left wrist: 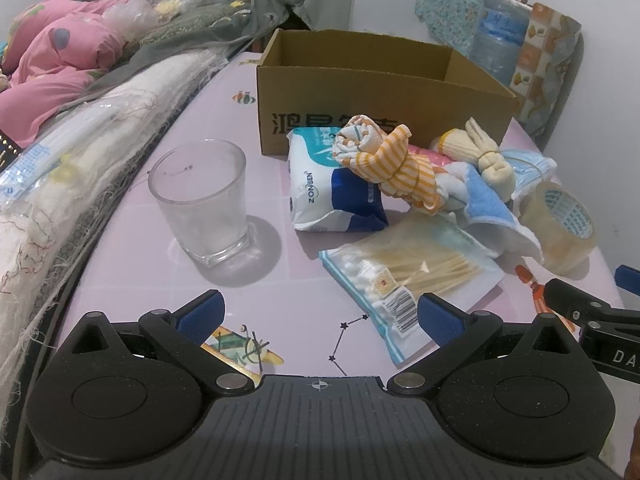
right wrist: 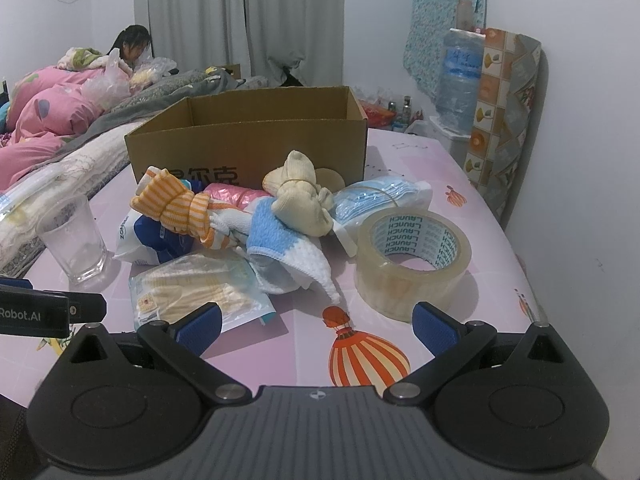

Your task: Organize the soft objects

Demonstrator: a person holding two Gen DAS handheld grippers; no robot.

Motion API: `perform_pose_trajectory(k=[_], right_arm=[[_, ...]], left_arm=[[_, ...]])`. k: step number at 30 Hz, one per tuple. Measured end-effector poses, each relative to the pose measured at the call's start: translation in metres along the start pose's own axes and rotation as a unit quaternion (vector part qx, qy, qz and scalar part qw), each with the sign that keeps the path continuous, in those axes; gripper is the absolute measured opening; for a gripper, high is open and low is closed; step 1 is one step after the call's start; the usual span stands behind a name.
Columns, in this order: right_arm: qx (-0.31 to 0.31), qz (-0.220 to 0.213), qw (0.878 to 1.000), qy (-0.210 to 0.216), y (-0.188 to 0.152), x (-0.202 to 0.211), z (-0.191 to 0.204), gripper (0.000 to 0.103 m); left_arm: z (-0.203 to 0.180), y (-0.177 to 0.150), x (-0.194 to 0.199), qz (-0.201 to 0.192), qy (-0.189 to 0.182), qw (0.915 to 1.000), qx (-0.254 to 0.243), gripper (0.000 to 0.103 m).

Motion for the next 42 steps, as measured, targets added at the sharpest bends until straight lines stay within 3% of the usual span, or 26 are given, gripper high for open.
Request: perform_pose_trajectory(k=[19, 28, 31, 36, 39, 42], right_arm=[[-0.002, -0.002, 1.0, -0.004, 0.0, -0.001, -0.005, 0.07], [0.02, -0.021, 1.0, 0.011, 0.007, 0.007, -0.012, 0.07], [0.017, -0.035, 0.998, 0.049, 0.011, 0.006, -0.021, 0.07], [-0.038, -0.037, 0.989, 0.138, 0.016, -0.008, -0.036, 0.07], [-0.086, -0.024, 0.975, 0.205, 0.014, -0.023, -0.044, 0.069], [-0.134, 0.007, 0.961, 0.241, 0.009, -0.04, -0.053, 0.067]], left_arm=[[-0.002, 0.002, -0.006, 0.004, 0.001, 1.0, -0.001, 0.103], [-0.001, 0.006, -0.001, -0.015, -0.021, 0.9996, -0.011, 0.103], [0.002, 0.008, 0.0, -0.021, -0.045, 0.9985, -0.02, 0.103], [-0.002, 0.01, -0.001, -0.054, -0.087, 0.9941, -0.036, 0.101], [-0.012, 0.013, -0.01, -0.054, -0.103, 0.9916, -0.057, 0.092], [-0.022, 0.016, -0.02, -0.05, -0.117, 0.9891, -0.074, 0.07]])
Point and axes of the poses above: each gripper's, at about its wrist camera, not at the fingertips, and x roughly against the way its jaws point, z to its left, y to its top, the point moved 1 cm from there along -x, roughly the way its jaws point, and after that the axes turned 10 degrees about y, right-handed, at the moved point
